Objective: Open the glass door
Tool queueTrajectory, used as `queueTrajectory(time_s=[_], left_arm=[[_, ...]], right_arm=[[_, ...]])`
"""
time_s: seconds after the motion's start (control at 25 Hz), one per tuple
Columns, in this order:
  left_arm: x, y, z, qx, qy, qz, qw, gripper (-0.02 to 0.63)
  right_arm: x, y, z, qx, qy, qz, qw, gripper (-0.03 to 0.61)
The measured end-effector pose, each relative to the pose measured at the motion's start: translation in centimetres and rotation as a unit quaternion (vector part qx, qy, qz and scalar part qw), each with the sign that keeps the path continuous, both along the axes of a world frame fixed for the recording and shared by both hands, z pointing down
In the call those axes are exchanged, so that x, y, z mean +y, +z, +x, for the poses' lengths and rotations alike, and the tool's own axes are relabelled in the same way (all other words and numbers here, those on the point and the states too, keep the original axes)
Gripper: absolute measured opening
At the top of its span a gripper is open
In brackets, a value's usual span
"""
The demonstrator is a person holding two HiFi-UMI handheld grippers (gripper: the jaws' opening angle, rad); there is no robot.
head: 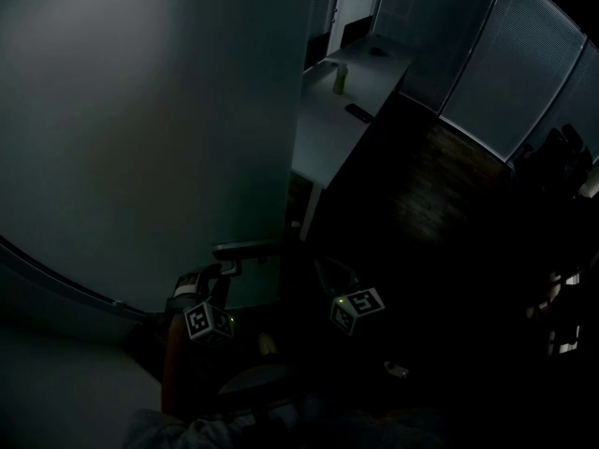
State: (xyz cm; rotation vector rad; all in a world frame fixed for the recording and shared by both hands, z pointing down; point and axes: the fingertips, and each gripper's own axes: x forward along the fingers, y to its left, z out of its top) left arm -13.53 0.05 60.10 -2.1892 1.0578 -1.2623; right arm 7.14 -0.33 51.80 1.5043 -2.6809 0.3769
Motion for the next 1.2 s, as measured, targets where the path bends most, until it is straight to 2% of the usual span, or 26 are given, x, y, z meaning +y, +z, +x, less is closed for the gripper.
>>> queueTrajectory(time_s=[0.32,0.48,0.64,0.8,1.2], left_arm=[[3.1,-0.3,0.1,-0.007,-0.010,-0.001,0.9999,0.141],[6.4,-0.5,0.3,-0.007,-0.014,0.002,0.9999,0.146],[6.2,0.0,-0.1,-0.010,-0.015,0.004,0.9998,0.146],[9.8,-0.3,-0.3,-0.008,-0.017,0.006,0.9998,0.150],[10.1,0.1,-0.5,-0.005,-0.008,0.009,0.9999,0.155]], right_arm=[[3.5,-0.4,0.2,0.008,-0.013,0.003,1.000,-0.002],[7.1,0.0,0.2,0.007,-0.020,0.002,1.000,-0.002],[7.2,0.6,-0.1,0.005,-0.021,0.000,1.000,-0.002],[11.1,0.4,0.3,0.007,-0.021,0.003,1.000,-0.002],[12.3,1.4,1.4,0.008,-0.002,0.006,1.000,-0.002]])
